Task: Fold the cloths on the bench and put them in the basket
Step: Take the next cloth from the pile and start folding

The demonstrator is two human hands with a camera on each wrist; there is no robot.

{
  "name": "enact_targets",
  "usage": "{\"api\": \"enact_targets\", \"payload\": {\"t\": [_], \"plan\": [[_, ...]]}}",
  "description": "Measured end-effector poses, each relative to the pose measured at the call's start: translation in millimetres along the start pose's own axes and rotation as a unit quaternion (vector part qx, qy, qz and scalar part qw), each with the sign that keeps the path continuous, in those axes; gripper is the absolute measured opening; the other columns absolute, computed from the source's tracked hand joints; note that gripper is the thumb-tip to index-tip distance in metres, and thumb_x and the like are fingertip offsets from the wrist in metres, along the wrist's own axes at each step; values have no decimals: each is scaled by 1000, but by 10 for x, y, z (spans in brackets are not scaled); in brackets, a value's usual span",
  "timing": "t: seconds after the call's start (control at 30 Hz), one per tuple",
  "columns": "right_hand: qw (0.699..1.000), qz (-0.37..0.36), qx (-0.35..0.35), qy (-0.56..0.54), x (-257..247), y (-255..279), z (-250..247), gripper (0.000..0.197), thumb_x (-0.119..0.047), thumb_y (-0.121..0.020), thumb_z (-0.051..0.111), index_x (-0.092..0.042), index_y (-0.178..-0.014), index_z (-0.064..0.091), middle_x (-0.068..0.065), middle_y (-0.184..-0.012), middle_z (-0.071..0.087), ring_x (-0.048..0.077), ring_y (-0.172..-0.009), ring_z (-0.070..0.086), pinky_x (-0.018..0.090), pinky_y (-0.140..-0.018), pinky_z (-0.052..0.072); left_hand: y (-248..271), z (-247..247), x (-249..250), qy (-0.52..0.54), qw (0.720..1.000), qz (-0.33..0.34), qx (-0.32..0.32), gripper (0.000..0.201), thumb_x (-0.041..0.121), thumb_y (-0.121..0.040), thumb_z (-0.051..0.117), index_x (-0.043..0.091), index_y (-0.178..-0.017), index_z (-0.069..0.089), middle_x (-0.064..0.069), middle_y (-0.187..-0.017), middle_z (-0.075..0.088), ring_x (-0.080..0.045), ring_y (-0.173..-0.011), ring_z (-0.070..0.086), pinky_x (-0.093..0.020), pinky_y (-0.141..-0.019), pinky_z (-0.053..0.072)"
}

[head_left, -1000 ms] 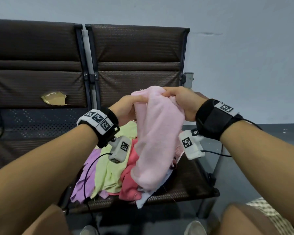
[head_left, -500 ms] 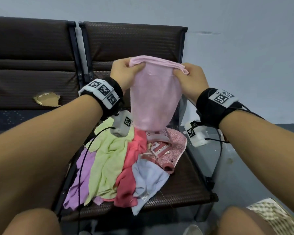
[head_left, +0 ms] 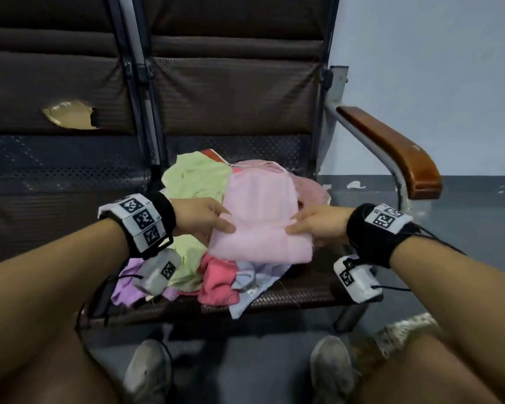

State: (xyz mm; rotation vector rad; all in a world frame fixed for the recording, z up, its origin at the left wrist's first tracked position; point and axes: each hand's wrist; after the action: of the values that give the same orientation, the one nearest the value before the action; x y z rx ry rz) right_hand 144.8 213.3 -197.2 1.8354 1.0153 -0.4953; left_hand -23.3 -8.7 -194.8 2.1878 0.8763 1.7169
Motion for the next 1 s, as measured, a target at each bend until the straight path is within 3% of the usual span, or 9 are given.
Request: {"api": "enact_targets", "payload": {"t": [0.1,0.2,0.37,0.47,0.57,0.7,0.77,0.87,1.0], "plan": [[995,45,-51,-70,121,-30,95,10,-12,-98,59,-4,-97,65,5,-71,62,12,-52,59,23,-44,47,-26,8,-27,-20,998,-48,-31,17,10,-95,61,4,-109,69,-4,-84,75,-18,-70,71,-29,-57,60],[994,51,-14,-96,117,-110,44,4,-7,-94,59,-6,-93,63,6,-73,61,14,-54,59,23,-45,46,-159,8,7,-2,998,-43,44,12,8,-92,56,7,-95,68,-4,-78,70,-16,-64,67,-24,-50,54],[983,25,144,-114,105,-407,-137,13,-1,-79,55,-7,-86,63,11,-83,63,25,-75,61,28,-56,49,-573,-59,54,42,982,28,185,13,6,-82,58,4,-93,64,-13,-87,56,-24,-79,54,-35,-72,47],[963,-16,262,-52,153,-640,-187,9,-10,-81,65,-2,-83,67,16,-87,71,34,-84,67,46,-74,58,-827,-114,51,59,947,77,305,7,6,-86,59,9,-86,66,-11,-79,58,-22,-74,53,-32,-70,44],[948,-55,308,-54,135,-790,-187,23,-19,-85,61,-6,-100,73,11,-99,75,31,-95,70,46,-89,57,-996,-168,10,26,920,80,382,8,19,-88,63,21,-88,71,0,-80,68,-23,-72,62,-28,-67,51],[931,-78,356,7,125,-900,-137,38,-27,-91,62,-18,-128,62,-2,-115,64,17,-104,62,32,-96,49,-1122,-190,-56,-4,893,56,447,34,28,-87,67,24,-121,67,3,-105,71,-18,-95,67,-30,-89,53],[925,-115,357,68,127,-867,-85,37,-25,-90,66,-20,-125,58,-7,-117,55,12,-107,54,29,-97,44,-1060,-163,-22,-31,871,84,483,29,24,-84,69,23,-113,67,6,-101,68,-13,-90,64,-26,-84,51],[917,-187,325,135,66,-727,5,5,-28,-89,66,-31,-85,64,-16,-88,63,5,-81,59,30,-77,50,-838,-64,-37,-55,897,167,406,9,13,-81,68,21,-84,68,1,-83,70,-15,-75,62,-30,-72,51],[924,-195,232,234,124,-609,168,36,-60,-83,60,-26,-83,72,-13,-82,71,9,-78,64,35,-77,54,-597,114,-274,-169,948,170,208,23,17,-80,78,19,-102,72,0,-105,72,-16,-95,65,-39,-95,51]]}}
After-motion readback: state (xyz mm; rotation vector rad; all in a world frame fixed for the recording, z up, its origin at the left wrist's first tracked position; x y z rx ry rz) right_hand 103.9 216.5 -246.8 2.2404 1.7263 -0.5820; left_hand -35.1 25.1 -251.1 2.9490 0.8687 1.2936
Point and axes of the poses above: each hand's wrist, its own y-axis away from the middle knuckle, its own z-axis out of the palm, x = y × z
